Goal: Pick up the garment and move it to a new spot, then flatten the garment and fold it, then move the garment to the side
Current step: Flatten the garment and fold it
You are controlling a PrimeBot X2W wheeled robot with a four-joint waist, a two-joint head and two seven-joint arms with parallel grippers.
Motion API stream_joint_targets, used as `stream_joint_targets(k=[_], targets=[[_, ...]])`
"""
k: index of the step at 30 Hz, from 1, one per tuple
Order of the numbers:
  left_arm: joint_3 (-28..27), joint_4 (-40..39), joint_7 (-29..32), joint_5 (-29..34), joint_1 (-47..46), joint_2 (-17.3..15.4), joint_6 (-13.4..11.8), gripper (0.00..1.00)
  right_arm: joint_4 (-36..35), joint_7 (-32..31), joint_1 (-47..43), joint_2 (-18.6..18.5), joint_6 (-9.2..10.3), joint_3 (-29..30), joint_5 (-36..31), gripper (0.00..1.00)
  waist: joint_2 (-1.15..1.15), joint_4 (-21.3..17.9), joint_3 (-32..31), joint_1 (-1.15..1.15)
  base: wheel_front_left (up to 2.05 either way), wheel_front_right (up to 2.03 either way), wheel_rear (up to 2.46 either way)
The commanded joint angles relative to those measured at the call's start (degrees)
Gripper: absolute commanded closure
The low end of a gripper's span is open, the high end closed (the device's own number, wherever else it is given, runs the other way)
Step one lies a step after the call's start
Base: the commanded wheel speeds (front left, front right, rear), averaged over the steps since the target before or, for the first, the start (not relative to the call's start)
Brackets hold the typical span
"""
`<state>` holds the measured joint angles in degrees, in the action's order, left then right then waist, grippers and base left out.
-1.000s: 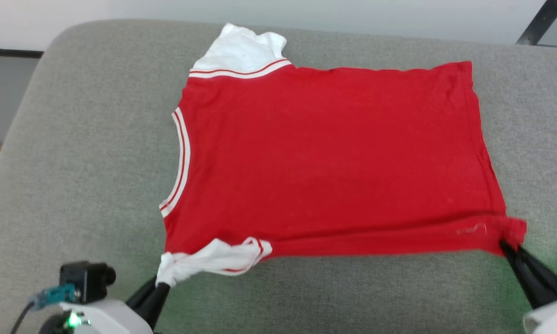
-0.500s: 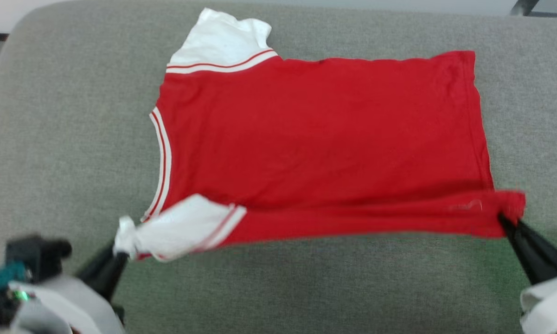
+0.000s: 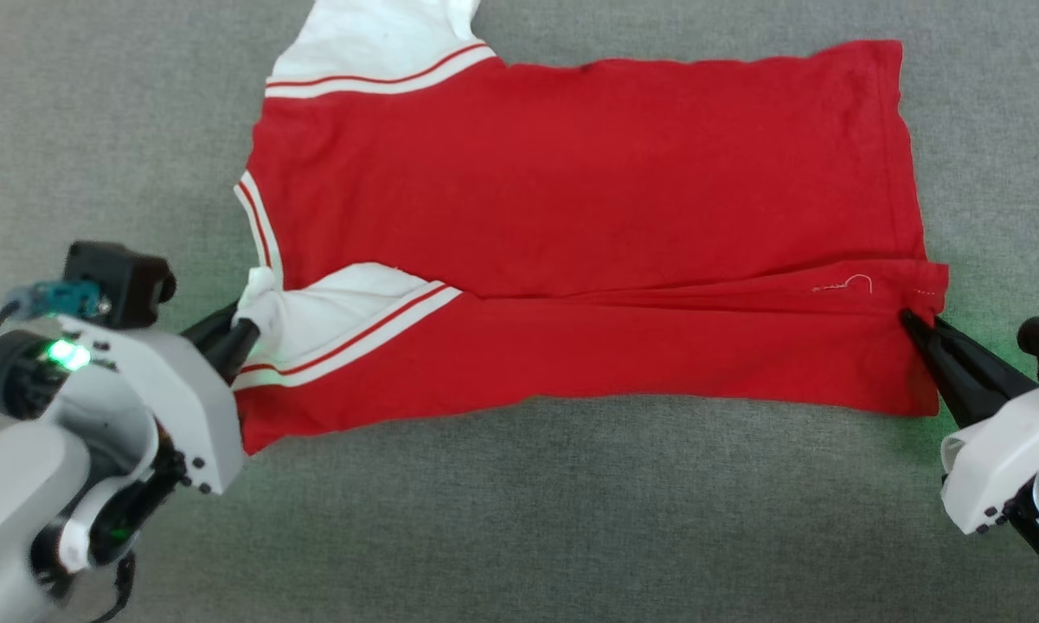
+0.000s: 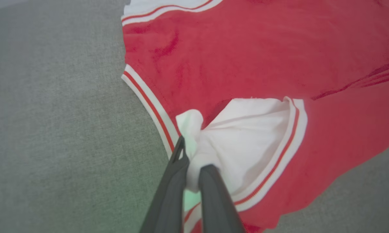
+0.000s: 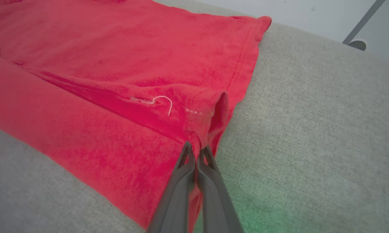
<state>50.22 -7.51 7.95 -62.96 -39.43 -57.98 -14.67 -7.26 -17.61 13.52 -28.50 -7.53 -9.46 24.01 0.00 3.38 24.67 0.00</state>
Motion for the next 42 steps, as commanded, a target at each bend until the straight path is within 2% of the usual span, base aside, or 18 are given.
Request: stream_joint_targets(k=[1, 5, 8, 9, 10, 11, 12, 13, 15, 23, 26, 33, 42], targets=[[0.48, 2.8, 0.68, -0.18, -1.46, 1.68, 1.51, 1.0, 1.36, -0.47, 1.46, 0.25, 0.09, -0.47, -0.13, 1.0, 0.0, -0.4, 0.93, 0.0, 0.0, 0.0, 0.0], [1.63, 8.12, 2.47, -1.14, -2.92, 5.09, 4.25, 1.0, 3.38, -1.54, 2.62, 0.59, 0.09, -1.65, 0.71, 1.0, 0.0, -0.35, 1.05, 0.0, 0.0, 0.0, 0.0], [2.06, 10.74, 3.67, -2.46, -3.36, 6.83, 5.39, 0.67, 4.22, -3.35, 3.15, 0.76, 0.09, -1.99, 1.67, 1.0, 0.0, -0.17, 0.38, 0.0, 0.0, 0.0, 0.0], [2.08, 11.4, 4.11, -2.95, -3.47, 7.1, 5.6, 0.56, 4.28, -4.32, 2.96, 0.43, 0.09, -2.43, 1.81, 0.9, 0.0, -0.06, -0.05, 0.0, 0.0, 0.0, 0.0], [2.03, 11.82, 4.43, -3.45, -3.53, 7.19, 5.81, 0.18, 4.24, -5.01, 3.05, 0.25, 0.09, -2.58, 1.97, 0.65, 0.0, 0.03, -0.49, 0.0, 0.0, 0.0, 0.0], [1.95, 12.14, 4.76, -3.82, -3.6, 7.23, 6.08, 0.0, 4.24, -5.73, 3.2, 0.26, 0.09, -2.43, 2.07, 0.54, 0.0, 0.12, -1.0, 0.0, 0.0, 0.0, 0.0], [1.81, 12.41, 5.06, -4.28, -3.58, 7.35, 6.11, 0.0, 4.27, -6.89, 3.2, 0.18, 0.09, -2.54, 2.16, 0.11, 0.0, 0.21, -1.55, 0.0, 0.0, 0.0, 0.0], [1.66, 12.47, 5.36, -4.84, -3.53, 7.47, 6.22, 0.0, 3.99, -7.77, 3.31, 0.01, 0.09, -2.75, 2.34, 0.0, 0.0, 0.32, -2.13, 0.0, 0.0, 0.0, 0.0], [1.7, 12.33, 6.11, -5.33, -3.57, 7.15, 6.34, 0.0, 3.72, -9.75, 3.6, 0.05, 0.09, -2.53, 2.93, 0.0, 0.0, 0.53, -3.4, 0.0, 0.0, 0.0, 0.0], [1.31, 9.34, 7.57, -5.69, -3.21, 5.23, 3.96, 0.0, 2.11, -17.94, 5.32, 0.11, 0.09, -1.81, 3.54, 0.0, 0.0, 1.15, -8.35, 0.0, 0.0, 0.0, 0.0], [0.82, 7.56, 6.61, -5.43, -2.64, 4.73, 2.97, 0.0, 0.2, -18.57, 5.95, -0.43, 0.09, -1.65, 3.44, 0.0, 0.0, 1.47, -10.0, 0.0, 0.0, 0.0, 0.0], [-0.03, 3.89, 3.38, -5.39, 0.18, 3.76, 0.65, 0.0, -3.39, -14.01, 4.65, -0.51, 0.09, -0.3, 1.89, 0.0, 0.0, 1.69, -12.86, 0.0, 0.0, 0.0, 0.0], [-2.57, -2.18, -5.23, -7.55, 8.33, 1.8, -3.69, 0.0, -8.21, -0.09, -0.94, 2.46, 0.09, 2.75, -4.74, 0.0, 0.0, 0.66, -15.81, 0.0, 0.0, 0.0, 0.0]])
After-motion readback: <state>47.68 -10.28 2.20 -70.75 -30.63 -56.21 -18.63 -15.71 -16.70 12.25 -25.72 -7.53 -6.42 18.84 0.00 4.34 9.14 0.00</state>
